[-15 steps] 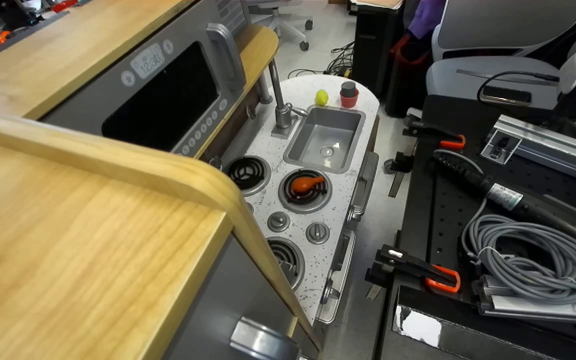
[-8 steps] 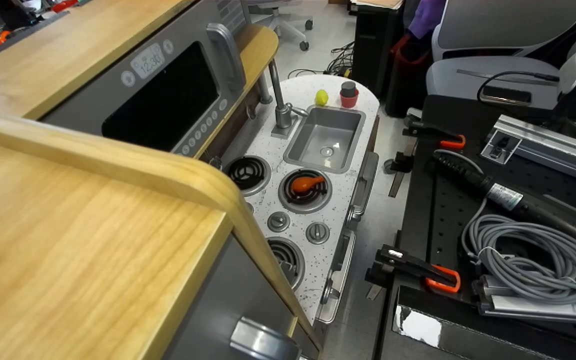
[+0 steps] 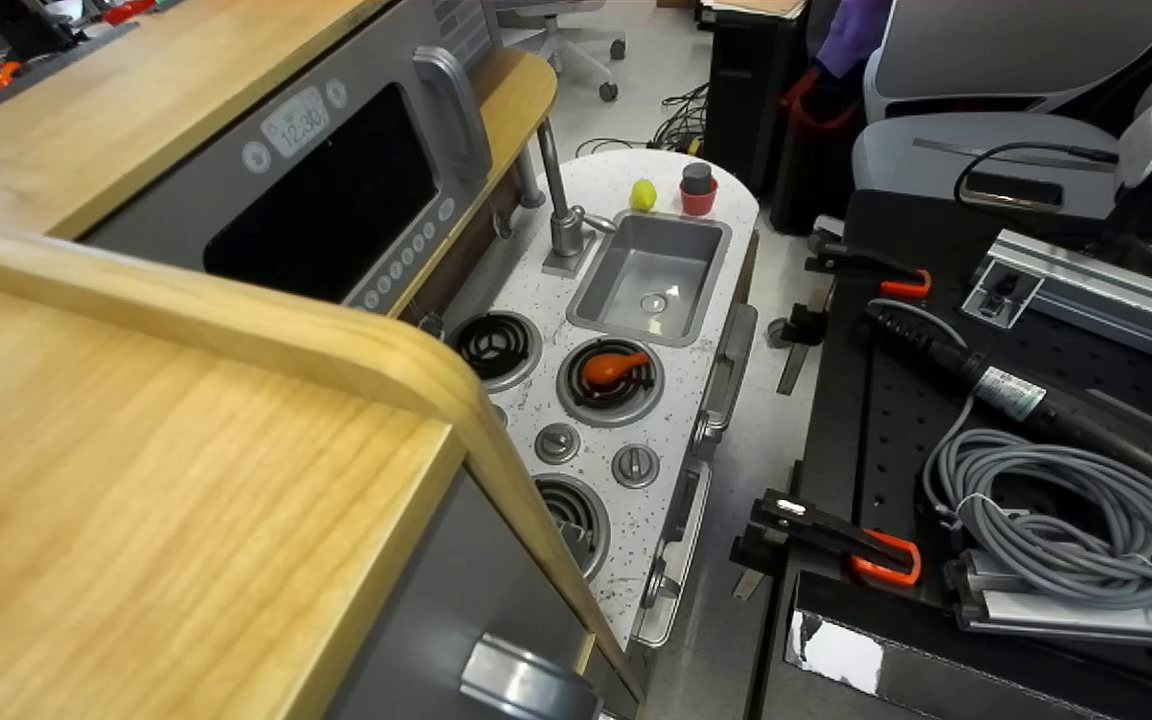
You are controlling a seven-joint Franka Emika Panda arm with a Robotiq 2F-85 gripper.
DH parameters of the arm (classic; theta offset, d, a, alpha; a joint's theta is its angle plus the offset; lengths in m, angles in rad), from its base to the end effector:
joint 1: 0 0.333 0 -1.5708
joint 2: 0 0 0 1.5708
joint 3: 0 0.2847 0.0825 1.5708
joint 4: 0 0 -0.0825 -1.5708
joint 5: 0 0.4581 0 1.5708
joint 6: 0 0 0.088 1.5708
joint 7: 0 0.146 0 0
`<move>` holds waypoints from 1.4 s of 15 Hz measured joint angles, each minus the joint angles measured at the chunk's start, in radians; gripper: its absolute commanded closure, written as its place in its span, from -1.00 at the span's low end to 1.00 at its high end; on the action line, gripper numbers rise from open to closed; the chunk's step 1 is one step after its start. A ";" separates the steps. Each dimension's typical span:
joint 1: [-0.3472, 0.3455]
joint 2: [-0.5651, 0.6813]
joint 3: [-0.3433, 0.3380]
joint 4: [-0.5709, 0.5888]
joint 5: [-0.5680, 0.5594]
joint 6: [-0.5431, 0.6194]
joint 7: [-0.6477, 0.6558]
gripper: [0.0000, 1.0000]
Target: Put the lemon in the sink
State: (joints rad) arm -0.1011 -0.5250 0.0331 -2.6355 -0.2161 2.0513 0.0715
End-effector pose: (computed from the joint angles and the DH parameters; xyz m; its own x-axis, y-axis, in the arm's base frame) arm 0.4418 -0.0516 0.3071 0.9975 -0.0442 -0.0558 -0.0319 -0.9783 0.2046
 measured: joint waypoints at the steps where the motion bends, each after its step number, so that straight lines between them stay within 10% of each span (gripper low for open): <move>1: 0.000 0.000 0.000 0.000 0.000 0.000 0.000 -1.00; 21: 0.003 0.009 -0.023 -0.004 0.000 0.066 -0.023 -1.00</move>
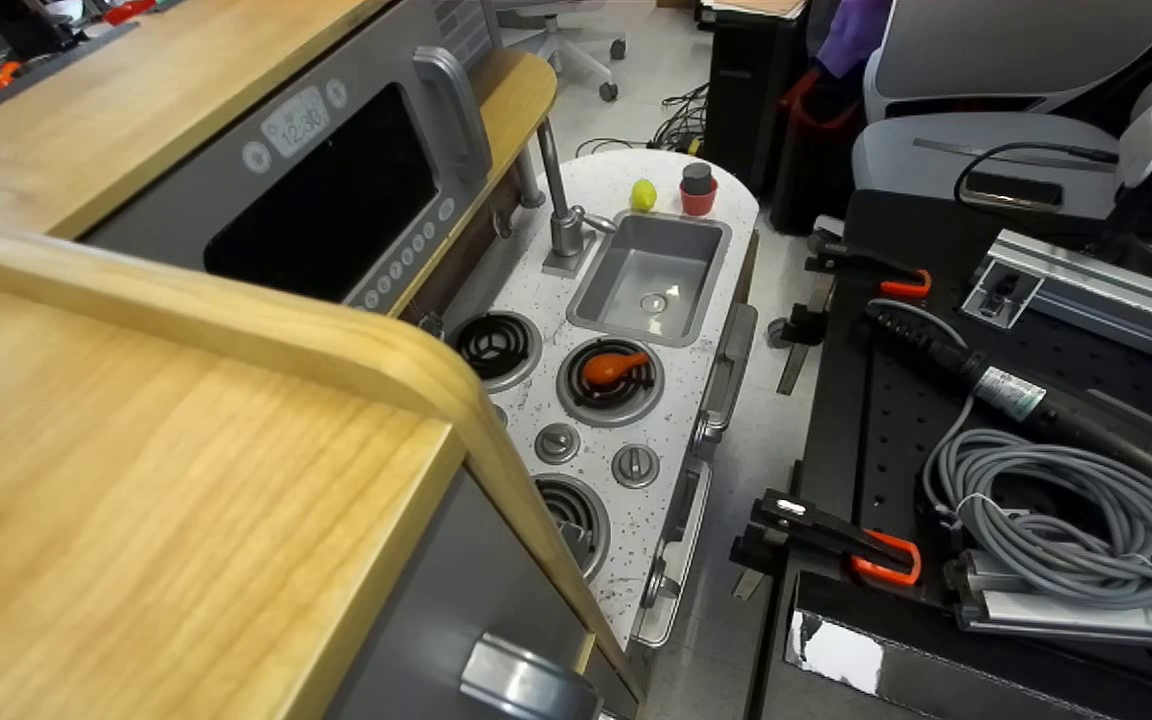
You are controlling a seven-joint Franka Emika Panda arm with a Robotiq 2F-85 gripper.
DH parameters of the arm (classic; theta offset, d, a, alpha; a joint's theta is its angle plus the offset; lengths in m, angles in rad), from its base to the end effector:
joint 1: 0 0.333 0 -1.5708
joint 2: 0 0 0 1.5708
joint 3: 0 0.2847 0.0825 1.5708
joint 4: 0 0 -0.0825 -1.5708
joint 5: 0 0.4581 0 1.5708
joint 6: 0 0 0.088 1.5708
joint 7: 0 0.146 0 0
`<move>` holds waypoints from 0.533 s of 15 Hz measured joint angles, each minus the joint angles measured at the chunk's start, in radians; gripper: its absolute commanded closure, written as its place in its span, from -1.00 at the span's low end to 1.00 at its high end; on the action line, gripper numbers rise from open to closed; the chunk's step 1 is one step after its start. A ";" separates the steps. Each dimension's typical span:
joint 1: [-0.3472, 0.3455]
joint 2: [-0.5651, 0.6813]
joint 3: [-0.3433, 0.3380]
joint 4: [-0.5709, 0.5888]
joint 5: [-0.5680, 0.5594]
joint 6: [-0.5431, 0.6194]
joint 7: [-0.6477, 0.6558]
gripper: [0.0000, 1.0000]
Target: Put the lemon in the sink
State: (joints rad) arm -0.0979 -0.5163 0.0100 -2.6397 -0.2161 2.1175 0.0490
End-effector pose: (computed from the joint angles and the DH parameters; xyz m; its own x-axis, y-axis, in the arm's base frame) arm 0.4492 -0.0573 0.3062 0.9996 -0.0257 -0.0076 -0.0238 -0.9819 0.1879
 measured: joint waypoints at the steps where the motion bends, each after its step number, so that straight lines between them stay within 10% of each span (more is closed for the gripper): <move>1: -0.001 0.010 -0.016 -0.003 0.000 0.034 -0.018 -1.00; 8: -0.039 0.198 -0.162 -0.014 0.000 0.293 -0.167 -1.00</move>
State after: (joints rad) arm -0.1372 -0.3182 -0.1518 -2.6533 -0.2161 2.4107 -0.1178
